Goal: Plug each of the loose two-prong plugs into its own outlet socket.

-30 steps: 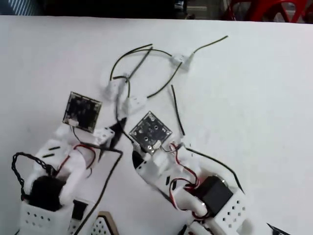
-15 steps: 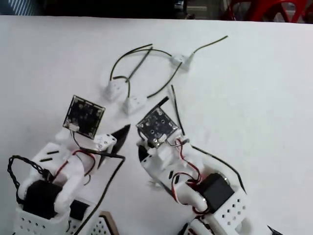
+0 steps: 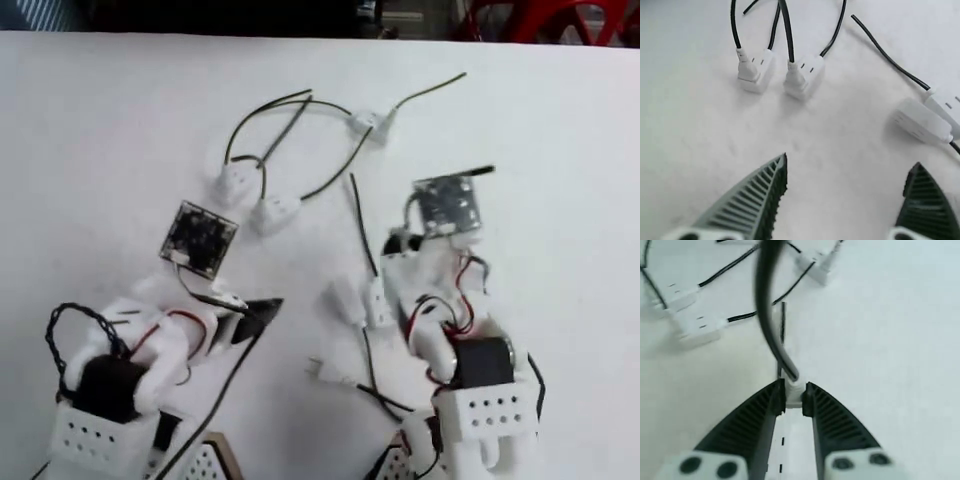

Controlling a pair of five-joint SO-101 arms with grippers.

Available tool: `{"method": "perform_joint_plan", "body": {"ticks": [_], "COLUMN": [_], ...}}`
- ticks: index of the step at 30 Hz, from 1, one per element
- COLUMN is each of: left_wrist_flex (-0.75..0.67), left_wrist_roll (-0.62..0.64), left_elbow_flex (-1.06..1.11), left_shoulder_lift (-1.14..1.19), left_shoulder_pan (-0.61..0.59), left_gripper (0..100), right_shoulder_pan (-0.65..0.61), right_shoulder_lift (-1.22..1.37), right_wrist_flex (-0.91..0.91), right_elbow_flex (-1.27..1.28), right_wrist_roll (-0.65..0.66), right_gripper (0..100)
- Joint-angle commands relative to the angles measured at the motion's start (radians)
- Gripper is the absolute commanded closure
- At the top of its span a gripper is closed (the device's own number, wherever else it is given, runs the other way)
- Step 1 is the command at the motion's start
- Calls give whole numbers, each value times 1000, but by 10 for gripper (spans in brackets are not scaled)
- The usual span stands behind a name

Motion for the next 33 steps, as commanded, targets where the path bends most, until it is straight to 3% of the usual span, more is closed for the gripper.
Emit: {"method": "perform_joint_plan", "body": {"ticks": [1,9,14,19,25,33], "left_wrist_flex": [-46,-46,-77,-103,-103,-109], "left_wrist_roll": [-20,32,43,52,193,511], "left_elbow_flex": [26,21,20,-77,-273,-493], "left_shoulder_lift": [-5,-4,7,205,593,1006], "left_shoulder_pan": [2,114,176,222,311,414], "left_gripper": [638,639,652,669,668,668], "right_shoulder_pan": [90,131,232,262,260,262], "right_shoulder_lift": [-5,-5,-4,-4,-4,-4], "right_wrist_flex": [-154,-317,-394,-452,-449,-450], "right_elbow_flex": [74,207,241,287,296,313], "right_wrist_roll": [-66,-150,-206,-213,-213,-213], "right_gripper": [981,981,981,981,981,981]}}
